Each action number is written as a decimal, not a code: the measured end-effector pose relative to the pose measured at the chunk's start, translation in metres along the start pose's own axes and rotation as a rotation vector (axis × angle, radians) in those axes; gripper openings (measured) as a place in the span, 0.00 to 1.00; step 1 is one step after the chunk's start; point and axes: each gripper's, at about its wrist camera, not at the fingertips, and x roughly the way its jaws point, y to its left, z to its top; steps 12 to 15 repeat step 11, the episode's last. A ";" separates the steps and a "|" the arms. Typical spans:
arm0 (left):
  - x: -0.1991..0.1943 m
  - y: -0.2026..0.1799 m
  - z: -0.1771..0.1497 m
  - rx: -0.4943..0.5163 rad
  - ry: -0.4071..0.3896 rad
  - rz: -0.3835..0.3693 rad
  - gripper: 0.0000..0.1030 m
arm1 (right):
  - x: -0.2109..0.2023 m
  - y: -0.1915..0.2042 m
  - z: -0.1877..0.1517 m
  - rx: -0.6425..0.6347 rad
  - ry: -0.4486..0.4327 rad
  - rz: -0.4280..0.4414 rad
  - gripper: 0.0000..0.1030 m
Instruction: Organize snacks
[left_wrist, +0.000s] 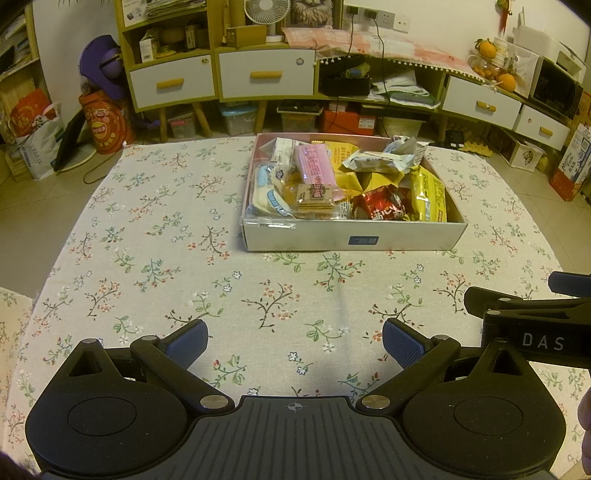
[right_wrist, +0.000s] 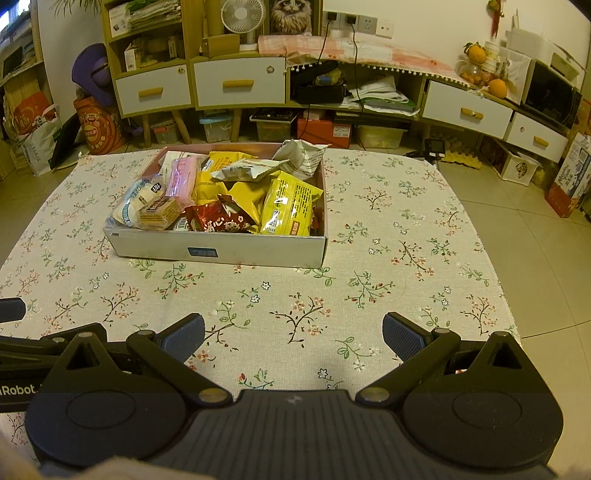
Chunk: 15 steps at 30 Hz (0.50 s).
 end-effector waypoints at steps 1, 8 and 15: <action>0.000 0.000 0.000 0.001 0.000 0.000 0.98 | 0.000 0.000 0.000 0.000 0.000 0.000 1.00; -0.001 -0.001 0.000 0.001 -0.001 0.004 0.98 | 0.000 0.000 -0.001 -0.002 0.001 -0.001 1.00; -0.001 -0.002 0.000 0.010 -0.004 0.008 0.98 | 0.001 0.001 -0.004 -0.003 0.000 -0.004 1.00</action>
